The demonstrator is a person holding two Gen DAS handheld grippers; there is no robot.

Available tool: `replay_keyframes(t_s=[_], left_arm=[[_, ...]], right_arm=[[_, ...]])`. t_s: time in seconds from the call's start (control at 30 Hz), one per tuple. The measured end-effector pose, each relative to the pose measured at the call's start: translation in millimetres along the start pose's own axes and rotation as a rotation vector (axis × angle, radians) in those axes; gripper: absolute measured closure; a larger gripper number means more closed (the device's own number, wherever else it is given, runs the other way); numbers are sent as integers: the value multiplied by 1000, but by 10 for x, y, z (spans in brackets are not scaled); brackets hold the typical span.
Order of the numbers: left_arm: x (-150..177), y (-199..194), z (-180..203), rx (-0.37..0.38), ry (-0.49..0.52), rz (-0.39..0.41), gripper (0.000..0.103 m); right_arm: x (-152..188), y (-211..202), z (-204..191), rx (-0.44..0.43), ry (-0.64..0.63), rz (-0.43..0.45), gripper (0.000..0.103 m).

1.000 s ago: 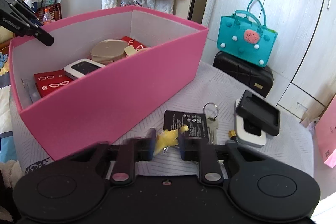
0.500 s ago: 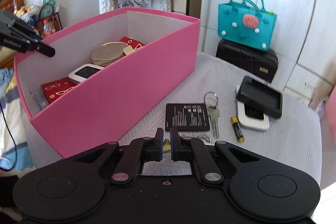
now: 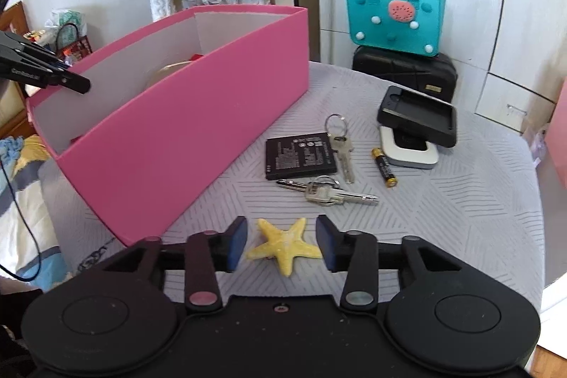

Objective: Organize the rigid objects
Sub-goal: 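Reach the right gripper to the yellow starfish and close on it, then carry the yellow starfish into the pink box and open the right gripper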

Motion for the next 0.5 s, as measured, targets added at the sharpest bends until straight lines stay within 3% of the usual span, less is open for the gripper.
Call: replay_keyframes(t_s=[0.27, 0.5], left_arm=[[19, 0, -22, -1, 2, 1, 89], [17, 2, -21, 0, 0, 1, 89]], right_arm=[[106, 228, -13, 46, -11, -56, 38], [81, 235, 14, 29, -10, -58, 45]])
Point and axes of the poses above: each gripper's, at about its wrist camera, not at the fingertips, and y roughly the way its jaws point, z to its right, x to its underside, the point moved 7 cm from there along y, roughly the way its jaws point, and after that the axes turned 10 degrees about -x, right-handed, at the moved point
